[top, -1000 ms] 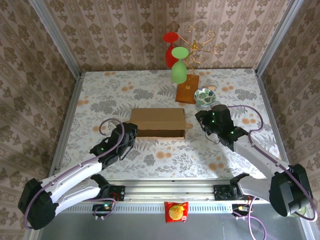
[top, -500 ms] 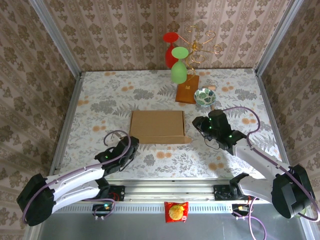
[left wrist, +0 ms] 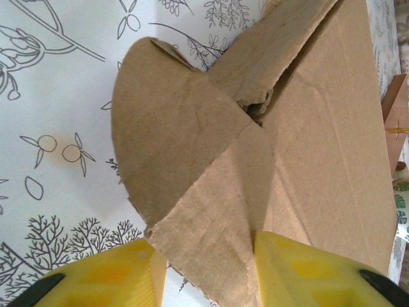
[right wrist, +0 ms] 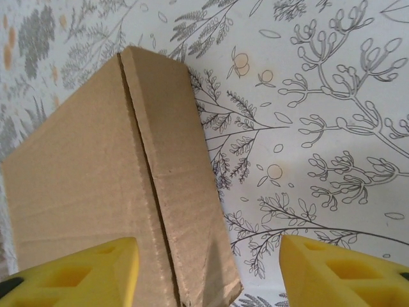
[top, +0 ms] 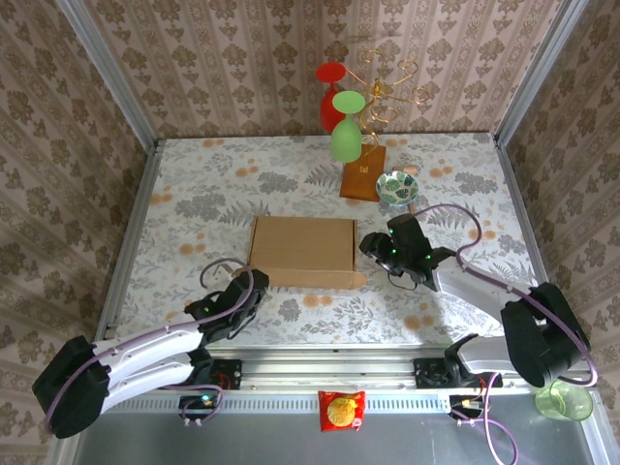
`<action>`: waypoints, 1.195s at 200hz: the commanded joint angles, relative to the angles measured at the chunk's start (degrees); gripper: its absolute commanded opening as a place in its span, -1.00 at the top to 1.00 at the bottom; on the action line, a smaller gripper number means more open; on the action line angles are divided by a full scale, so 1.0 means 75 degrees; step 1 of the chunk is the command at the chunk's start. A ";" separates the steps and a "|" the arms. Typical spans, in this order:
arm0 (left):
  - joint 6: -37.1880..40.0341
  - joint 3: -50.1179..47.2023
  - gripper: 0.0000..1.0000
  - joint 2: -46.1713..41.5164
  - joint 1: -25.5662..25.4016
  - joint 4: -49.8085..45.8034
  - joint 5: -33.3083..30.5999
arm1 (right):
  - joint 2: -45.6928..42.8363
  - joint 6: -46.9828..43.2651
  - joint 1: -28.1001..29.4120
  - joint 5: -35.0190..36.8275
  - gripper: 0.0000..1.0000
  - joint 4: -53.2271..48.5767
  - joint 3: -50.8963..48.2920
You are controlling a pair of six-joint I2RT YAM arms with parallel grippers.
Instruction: Fold the paper box
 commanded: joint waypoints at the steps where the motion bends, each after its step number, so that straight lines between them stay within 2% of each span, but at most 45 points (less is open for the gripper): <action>1: 0.1267 0.0313 0.05 -0.0381 0.0085 -0.0662 0.0325 | 0.0185 -0.0543 0.0056 -0.0412 -0.31 0.0344 0.0344; 37: 0.2693 0.0915 -0.13 -0.1449 0.0089 -0.2179 0.0605 | 0.0389 -0.1027 -0.0049 -0.0828 -0.48 0.0302 0.0599; 75: 0.3819 0.1804 -0.11 -0.2281 0.0153 -0.3940 0.0478 | 0.0456 -0.1112 -0.0258 -0.1127 -0.53 0.0362 0.0572; 96: 0.4668 0.2334 -0.08 -0.2387 0.0724 -0.4397 0.0808 | 0.0456 -0.1186 -0.0362 -0.1219 -0.55 0.0329 0.0569; 115: 0.5586 0.2768 -0.05 -0.2016 0.1850 -0.4412 0.1792 | 0.0456 -0.1226 -0.0484 -0.1400 -0.55 0.0363 0.0592; 140: 0.7089 0.3237 -0.01 -0.1067 0.3647 -0.3877 0.3277 | 0.0811 -0.1314 -0.0609 -0.1563 -0.55 0.0363 0.0680; 161: 0.8329 0.3351 -0.10 0.0001 0.4512 -0.2886 0.4070 | 0.1016 -0.1388 -0.0672 -0.1722 -0.56 0.0389 0.0739; 182: 0.8856 0.3497 -0.20 0.1402 0.5000 -0.2164 0.4747 | 0.1256 -0.1416 -0.0885 -0.2127 -0.58 0.0628 0.0757; 203: 0.8691 0.3352 -0.23 0.2445 0.5096 -0.0870 0.5663 | 0.1500 -0.1541 -0.1034 -0.2439 -0.59 0.0714 0.0864; 239: 0.8520 0.2914 -0.25 0.3258 0.5091 0.0691 0.5865 | 0.2050 -0.1829 -0.1102 -0.2916 -0.60 0.0697 0.1163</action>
